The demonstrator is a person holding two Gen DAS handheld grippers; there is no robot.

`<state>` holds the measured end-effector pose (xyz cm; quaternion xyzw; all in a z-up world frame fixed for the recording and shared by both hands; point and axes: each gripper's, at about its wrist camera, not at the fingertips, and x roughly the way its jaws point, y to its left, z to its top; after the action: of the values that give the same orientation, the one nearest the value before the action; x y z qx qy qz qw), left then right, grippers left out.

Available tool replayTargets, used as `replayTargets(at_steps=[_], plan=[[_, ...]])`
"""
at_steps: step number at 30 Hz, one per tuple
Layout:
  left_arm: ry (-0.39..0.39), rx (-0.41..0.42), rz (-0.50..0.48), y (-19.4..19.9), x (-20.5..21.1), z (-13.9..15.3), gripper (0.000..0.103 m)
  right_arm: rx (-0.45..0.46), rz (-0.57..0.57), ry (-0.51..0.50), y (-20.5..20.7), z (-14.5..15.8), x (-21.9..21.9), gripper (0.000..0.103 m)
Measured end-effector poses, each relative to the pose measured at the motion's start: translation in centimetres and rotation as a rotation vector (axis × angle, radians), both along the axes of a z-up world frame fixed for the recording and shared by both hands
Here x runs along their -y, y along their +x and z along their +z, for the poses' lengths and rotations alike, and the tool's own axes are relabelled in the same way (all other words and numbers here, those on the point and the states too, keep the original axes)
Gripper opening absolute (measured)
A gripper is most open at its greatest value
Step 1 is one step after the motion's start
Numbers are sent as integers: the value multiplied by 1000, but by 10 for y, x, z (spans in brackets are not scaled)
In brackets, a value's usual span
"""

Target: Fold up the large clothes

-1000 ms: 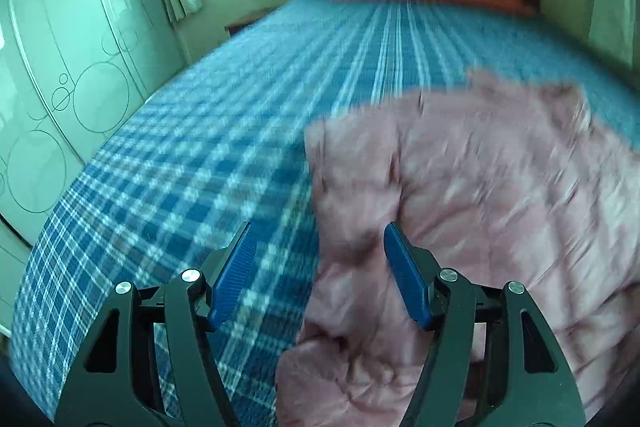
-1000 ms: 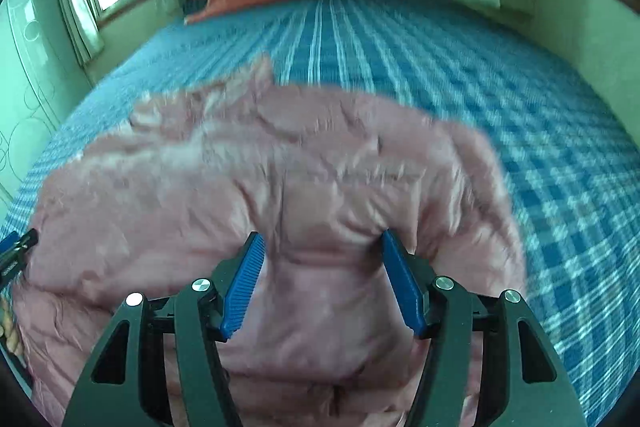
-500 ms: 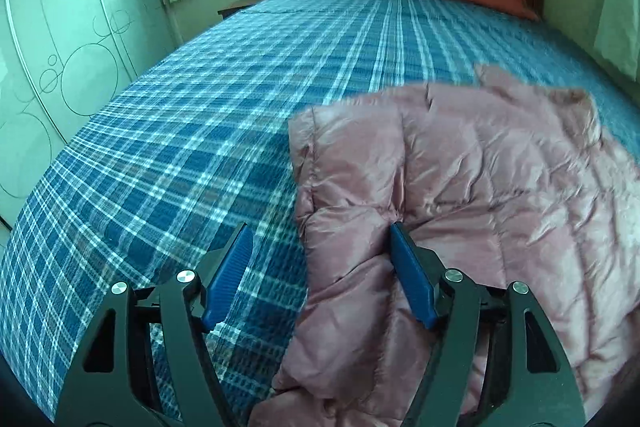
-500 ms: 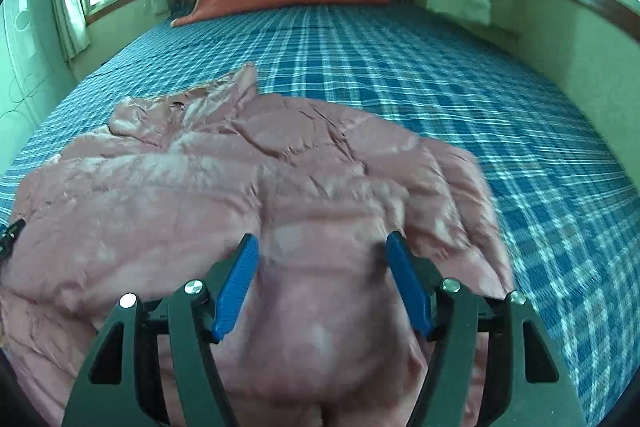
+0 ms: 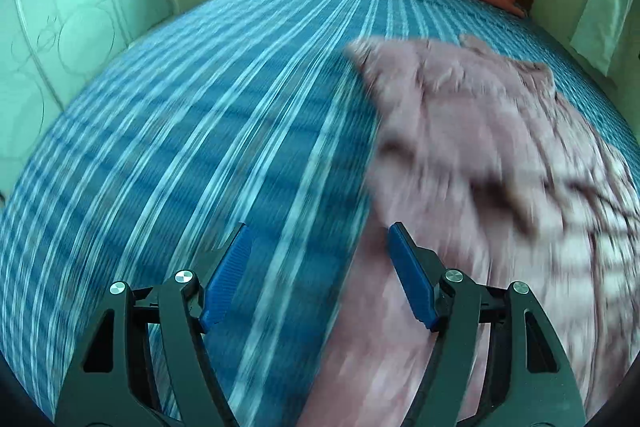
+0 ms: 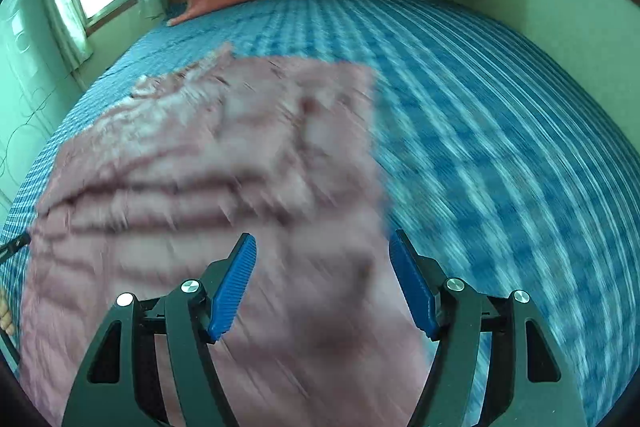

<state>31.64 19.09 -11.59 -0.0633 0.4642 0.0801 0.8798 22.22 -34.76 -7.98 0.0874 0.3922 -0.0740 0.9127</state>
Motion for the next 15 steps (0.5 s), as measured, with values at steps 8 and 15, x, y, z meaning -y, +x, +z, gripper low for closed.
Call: replayTargets(at_steps=[8,15], plan=[[-239,-58,131,-133,-49,-11,71,-42,-103,161,-133,-27,56,68],[-433,-11,212,-217,-49,-7,71,-27,-152,397,-207,-54,67,68]])
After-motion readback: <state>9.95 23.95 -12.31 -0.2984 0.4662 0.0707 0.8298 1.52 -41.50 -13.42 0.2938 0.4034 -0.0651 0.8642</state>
